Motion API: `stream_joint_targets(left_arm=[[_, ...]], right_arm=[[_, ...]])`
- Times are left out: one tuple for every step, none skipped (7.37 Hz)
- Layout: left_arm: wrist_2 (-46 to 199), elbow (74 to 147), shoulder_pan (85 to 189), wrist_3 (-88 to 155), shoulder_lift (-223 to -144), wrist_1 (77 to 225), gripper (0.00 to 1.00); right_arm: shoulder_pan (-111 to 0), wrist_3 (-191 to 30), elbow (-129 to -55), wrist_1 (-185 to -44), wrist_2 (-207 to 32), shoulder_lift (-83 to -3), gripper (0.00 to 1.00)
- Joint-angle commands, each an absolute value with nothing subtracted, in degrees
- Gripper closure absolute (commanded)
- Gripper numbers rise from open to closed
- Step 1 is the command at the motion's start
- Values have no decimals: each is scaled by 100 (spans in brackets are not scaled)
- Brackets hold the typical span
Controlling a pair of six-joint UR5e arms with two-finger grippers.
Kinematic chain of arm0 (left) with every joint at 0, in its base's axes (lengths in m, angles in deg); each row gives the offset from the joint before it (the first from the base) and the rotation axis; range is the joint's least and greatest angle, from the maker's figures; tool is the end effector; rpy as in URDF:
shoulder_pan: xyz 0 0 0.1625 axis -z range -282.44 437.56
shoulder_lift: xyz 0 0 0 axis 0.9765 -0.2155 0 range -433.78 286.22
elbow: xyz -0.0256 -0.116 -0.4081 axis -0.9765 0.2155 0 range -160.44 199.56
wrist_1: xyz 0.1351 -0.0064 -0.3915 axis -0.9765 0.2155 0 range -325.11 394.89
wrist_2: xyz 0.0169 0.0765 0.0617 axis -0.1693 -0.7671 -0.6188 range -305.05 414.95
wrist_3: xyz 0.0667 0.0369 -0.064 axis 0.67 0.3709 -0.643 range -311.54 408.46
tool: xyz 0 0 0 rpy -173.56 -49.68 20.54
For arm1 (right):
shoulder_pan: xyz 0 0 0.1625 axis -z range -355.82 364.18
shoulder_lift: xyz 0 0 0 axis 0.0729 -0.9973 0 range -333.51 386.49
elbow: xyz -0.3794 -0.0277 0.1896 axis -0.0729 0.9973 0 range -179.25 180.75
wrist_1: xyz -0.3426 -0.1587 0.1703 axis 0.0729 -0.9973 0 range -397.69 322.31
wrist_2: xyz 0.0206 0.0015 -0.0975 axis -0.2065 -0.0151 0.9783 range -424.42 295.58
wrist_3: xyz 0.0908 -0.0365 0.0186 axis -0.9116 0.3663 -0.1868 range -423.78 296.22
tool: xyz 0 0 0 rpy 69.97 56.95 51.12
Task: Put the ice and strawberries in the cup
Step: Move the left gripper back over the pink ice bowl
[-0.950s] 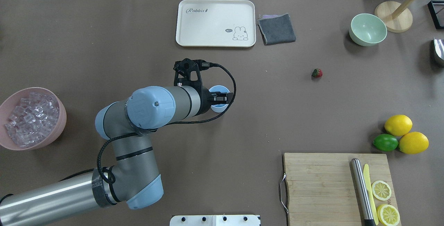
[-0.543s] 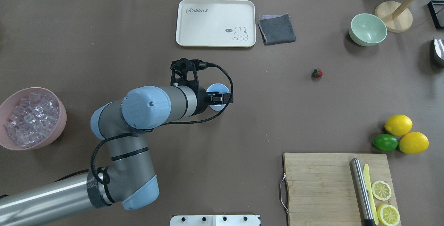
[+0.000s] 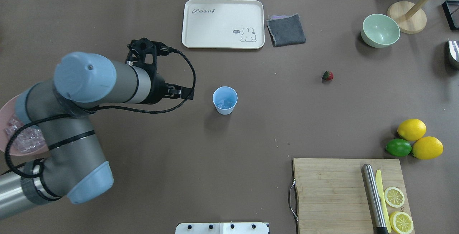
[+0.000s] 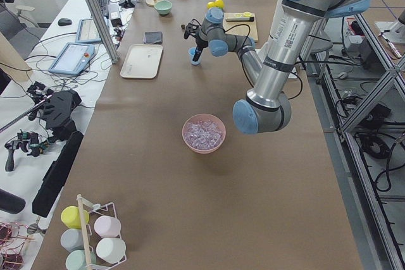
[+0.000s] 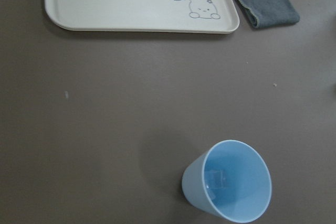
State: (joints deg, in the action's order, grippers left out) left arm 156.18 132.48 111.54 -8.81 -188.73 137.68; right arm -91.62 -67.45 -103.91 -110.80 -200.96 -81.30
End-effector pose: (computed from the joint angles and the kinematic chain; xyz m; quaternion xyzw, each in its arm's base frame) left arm 0.4143 -0.4166 0.2179 0.2057 0.4663 0.0400 0.8594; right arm 0.0985 -0.3667 0.6314 0.1173 -0.3901 0.0281 0.9128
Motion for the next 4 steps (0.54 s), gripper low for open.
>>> stream_joint_targets(left_arm=[[15969, 13960, 11742, 742, -17720, 13192, 1], [16502, 13962, 12364, 1403, -17348, 13210, 1], [16794, 13945, 12814, 2176, -16866, 13367, 1], [16945, 13849, 13018, 2853, -16235, 13917, 1]], right_arm=[[-9162, -6721, -10384, -11082, -20057, -8135, 0], [-9162, -6695, -10349, -11082, -20057, -8135, 0], [-9162, -6686, -10305, -11082, -20065, -8135, 0], [-9162, -6686, -10296, -11082, -20074, -8135, 0]])
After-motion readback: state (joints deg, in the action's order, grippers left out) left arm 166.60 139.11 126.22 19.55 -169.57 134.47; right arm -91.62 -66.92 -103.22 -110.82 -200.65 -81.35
